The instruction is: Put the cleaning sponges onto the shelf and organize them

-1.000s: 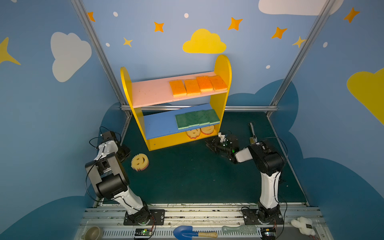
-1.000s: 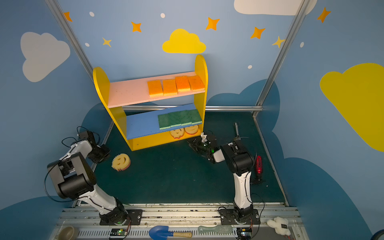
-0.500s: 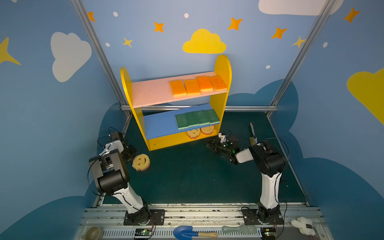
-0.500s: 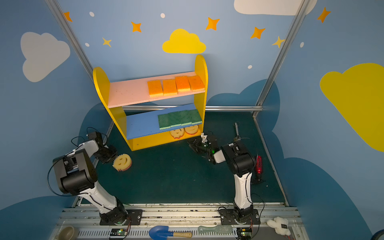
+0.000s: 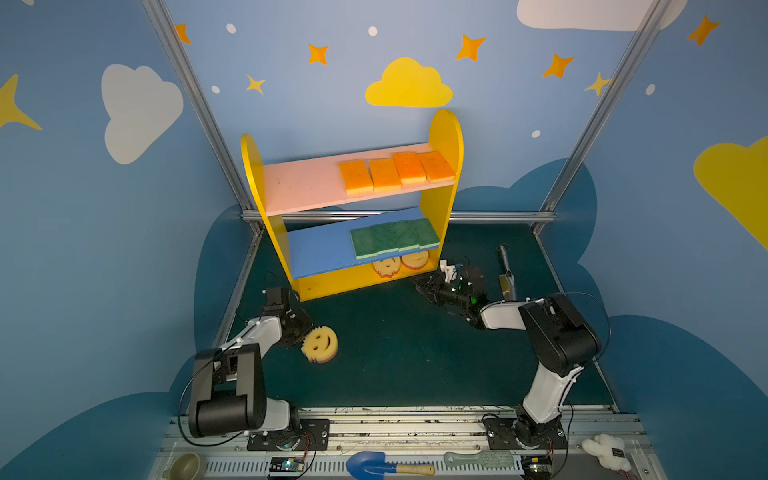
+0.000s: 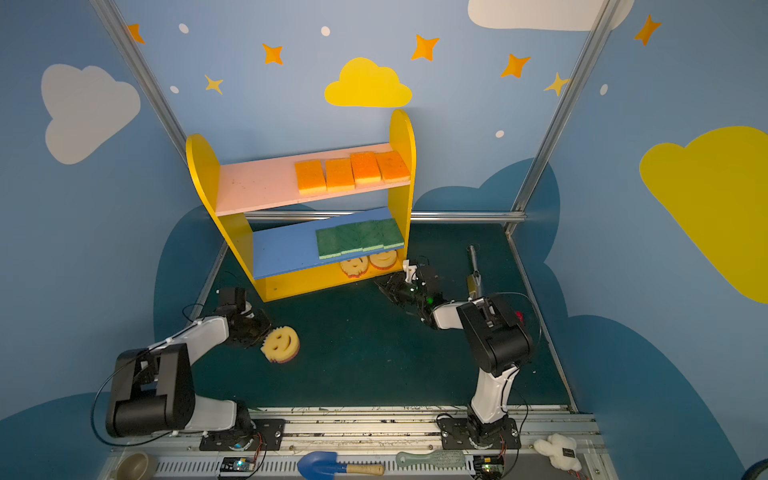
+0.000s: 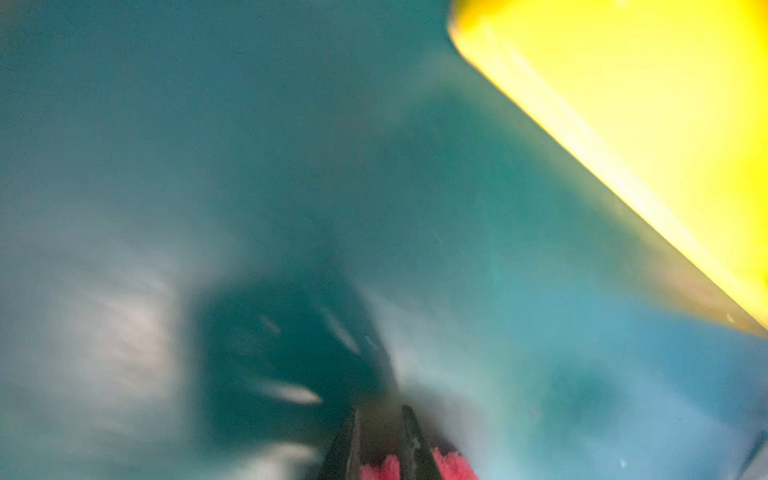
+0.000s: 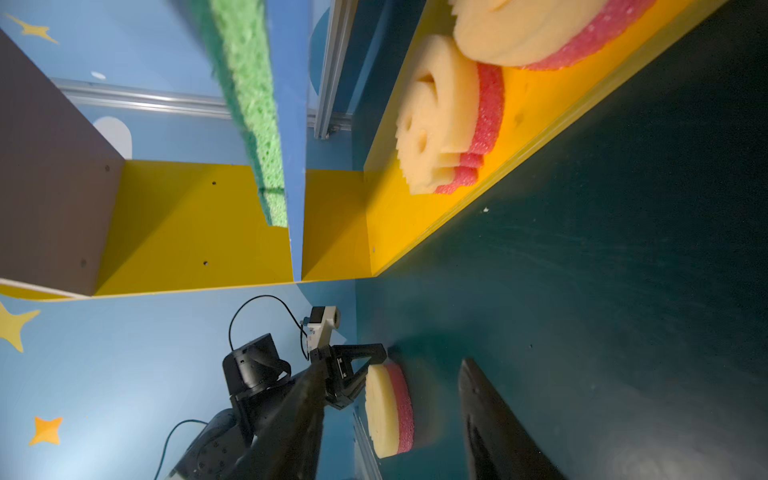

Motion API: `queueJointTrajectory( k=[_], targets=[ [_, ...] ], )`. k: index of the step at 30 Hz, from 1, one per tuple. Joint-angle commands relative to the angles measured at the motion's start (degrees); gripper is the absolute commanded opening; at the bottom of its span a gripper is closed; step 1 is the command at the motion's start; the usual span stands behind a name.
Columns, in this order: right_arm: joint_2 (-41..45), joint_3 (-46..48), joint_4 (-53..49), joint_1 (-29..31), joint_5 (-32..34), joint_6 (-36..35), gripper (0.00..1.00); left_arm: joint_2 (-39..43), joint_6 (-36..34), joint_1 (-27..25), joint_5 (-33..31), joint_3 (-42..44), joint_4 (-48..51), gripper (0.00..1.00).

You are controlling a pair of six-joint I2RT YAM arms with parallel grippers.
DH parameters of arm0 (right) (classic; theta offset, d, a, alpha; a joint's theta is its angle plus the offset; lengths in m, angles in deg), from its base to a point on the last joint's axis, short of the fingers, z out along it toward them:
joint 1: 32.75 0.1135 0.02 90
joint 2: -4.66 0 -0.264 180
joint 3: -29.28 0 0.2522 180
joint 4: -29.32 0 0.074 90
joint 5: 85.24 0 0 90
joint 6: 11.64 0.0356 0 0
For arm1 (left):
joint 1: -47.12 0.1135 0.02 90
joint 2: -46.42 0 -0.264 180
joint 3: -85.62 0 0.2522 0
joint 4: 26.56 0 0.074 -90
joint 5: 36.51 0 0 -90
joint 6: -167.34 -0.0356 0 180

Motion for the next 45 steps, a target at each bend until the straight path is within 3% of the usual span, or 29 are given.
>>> queueJointTrajectory(
  k=[1,7,11,16,24,30,38,45],
  targets=[
    [4.76,2.1,-9.31,2.18,1.23,-6.37,0.57,1.07,8.2,-6.63,-0.73,0.79,-8.27,0.2],
    [8.59,4.0,-20.53,5.93,0.47,-12.17,0.59,3.54,9.26,-12.22,-0.68,-2.16,-8.76,0.27],
    [10.74,5.85,-23.85,11.19,3.52,-13.64,0.55,10.53,6.91,-12.29,0.75,-2.05,-6.49,0.47],
    [10.39,6.19,-20.26,17.74,6.02,-13.79,0.53,19.21,4.38,-13.18,2.02,0.95,-5.19,0.52],
    [0.95,-3.18,-21.41,25.41,5.25,-16.34,0.63,27.66,2.54,-13.19,0.8,10.83,-7.88,0.65],
    [-7.01,-12.48,-24.34,28.87,5.21,-17.16,0.64,30.01,-0.73,-12.48,-1.41,13.19,-9.29,0.72],
    [-15.0,-21.65,-28.21,29.33,4.79,-17.09,0.57,33.66,-0.16,-10.93,-1.54,14.8,-10.84,0.82],
    [-19.06,-24.84,-29.3,29.47,4.14,-16.08,0.44,39.73,0.1,-10.2,-4.14,20.39,-12.27,0.86]
  ],
)
